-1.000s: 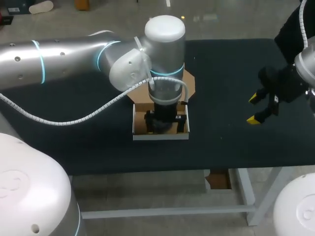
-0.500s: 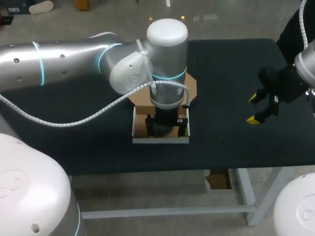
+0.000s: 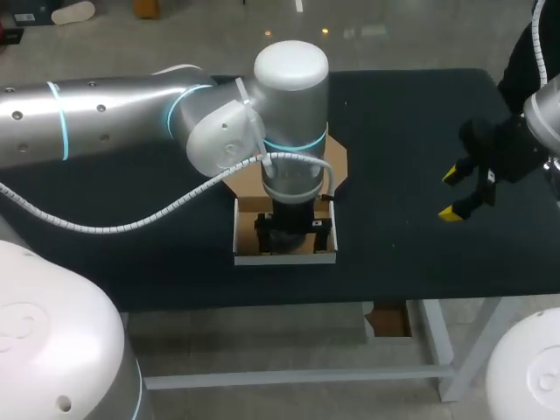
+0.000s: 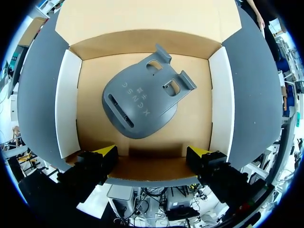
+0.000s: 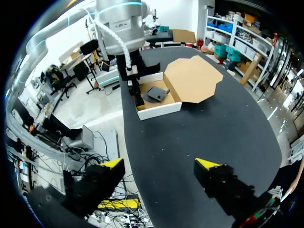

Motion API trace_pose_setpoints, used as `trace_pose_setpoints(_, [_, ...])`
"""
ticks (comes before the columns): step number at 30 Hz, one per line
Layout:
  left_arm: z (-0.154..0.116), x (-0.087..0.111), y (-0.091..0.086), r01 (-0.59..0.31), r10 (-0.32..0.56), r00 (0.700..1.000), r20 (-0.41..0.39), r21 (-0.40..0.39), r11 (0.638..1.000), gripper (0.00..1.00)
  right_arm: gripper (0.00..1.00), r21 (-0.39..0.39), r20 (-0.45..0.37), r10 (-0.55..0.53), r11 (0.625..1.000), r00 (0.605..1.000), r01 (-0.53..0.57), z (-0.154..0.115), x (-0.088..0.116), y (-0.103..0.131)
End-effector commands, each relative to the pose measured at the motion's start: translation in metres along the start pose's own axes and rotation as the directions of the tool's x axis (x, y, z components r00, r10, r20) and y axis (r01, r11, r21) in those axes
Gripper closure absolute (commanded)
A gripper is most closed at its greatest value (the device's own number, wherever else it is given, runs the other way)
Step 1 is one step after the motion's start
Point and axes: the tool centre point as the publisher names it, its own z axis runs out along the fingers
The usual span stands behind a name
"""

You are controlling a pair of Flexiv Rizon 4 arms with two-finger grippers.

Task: Assemble the packaging by folding the flat box into shape, placing the metal phone stand inside, and closing the box properly

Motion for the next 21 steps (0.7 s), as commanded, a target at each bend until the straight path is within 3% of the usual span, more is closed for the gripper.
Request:
trace_pose_setpoints(1, [-0.001, 0.000, 0.006, 0.011, -0.011, 1.000, 0.003, 0.009, 1.000, 0.00, 0.00, -0.004, -0.004, -0.002, 1.000, 1.000, 0.002, -0.001, 0.000, 0.000])
trace_pose_setpoints(8, [-0.004, -0.001, 0.009, 0.025, -0.025, 1.000, -0.003, 0.014, 1.000, 0.00, 0.00, -0.004, -0.004, -0.002, 1.000, 1.000, 0.002, -0.001, 0.000, 0.000])
trace_pose_setpoints(12, [-0.015, -0.003, 0.006, 0.020, -0.018, 1.000, -0.020, 0.068, 0.997, 0.00, 0.00, -0.004, -0.004, -0.002, 1.000, 1.000, 0.002, -0.001, 0.000, 0.000])
trace_pose_setpoints(21, [-0.063, -0.020, 0.000, -0.109, 0.159, 0.972, -0.176, 0.261, 0.959, 0.00, 0.00, -0.004, -0.004, -0.002, 1.000, 1.000, 0.002, -0.001, 0.000, 0.000])
